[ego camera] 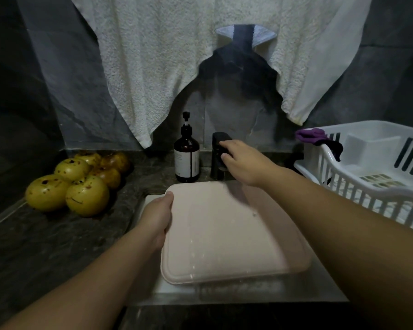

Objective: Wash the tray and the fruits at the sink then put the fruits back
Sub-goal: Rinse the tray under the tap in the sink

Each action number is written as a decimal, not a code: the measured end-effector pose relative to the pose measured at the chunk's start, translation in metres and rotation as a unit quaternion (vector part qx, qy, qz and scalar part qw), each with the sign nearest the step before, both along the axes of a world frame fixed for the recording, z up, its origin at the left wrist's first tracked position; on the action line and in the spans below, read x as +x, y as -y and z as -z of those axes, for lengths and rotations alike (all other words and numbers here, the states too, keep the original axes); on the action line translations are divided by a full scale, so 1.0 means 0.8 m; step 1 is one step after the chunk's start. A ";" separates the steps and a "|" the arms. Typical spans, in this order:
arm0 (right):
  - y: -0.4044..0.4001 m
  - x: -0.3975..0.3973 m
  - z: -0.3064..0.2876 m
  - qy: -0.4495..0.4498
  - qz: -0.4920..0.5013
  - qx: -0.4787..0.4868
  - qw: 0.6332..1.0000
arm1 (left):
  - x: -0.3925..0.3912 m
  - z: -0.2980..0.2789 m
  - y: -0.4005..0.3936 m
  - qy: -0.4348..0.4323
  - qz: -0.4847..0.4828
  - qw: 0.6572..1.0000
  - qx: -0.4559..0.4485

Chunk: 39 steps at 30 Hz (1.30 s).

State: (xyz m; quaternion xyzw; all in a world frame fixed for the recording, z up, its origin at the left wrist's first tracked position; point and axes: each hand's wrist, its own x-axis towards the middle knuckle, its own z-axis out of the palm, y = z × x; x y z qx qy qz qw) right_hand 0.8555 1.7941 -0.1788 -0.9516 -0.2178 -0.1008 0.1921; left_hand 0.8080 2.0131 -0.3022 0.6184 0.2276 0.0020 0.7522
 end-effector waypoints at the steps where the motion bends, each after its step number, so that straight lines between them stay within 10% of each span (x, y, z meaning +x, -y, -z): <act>1: 0.006 -0.002 0.002 -0.004 0.000 0.013 1.000 | -0.001 0.000 0.000 0.004 0.000 1.000 0.001; 9: 0.119 -0.042 0.087 -0.059 0.224 0.252 0.940 | -0.013 -0.007 0.003 0.075 0.009 0.994 0.077; 16: 0.178 -0.058 0.117 -0.254 0.207 0.443 0.835 | -0.034 -0.027 -0.007 0.134 0.026 0.979 0.151; 29: 0.155 -0.069 0.108 -0.288 0.128 0.353 0.881 | -0.065 -0.056 -0.041 0.193 0.034 0.965 0.174; 39: 0.145 -0.085 0.036 -0.108 0.063 0.414 0.902 | -0.047 -0.120 -0.080 0.238 0.106 0.938 0.227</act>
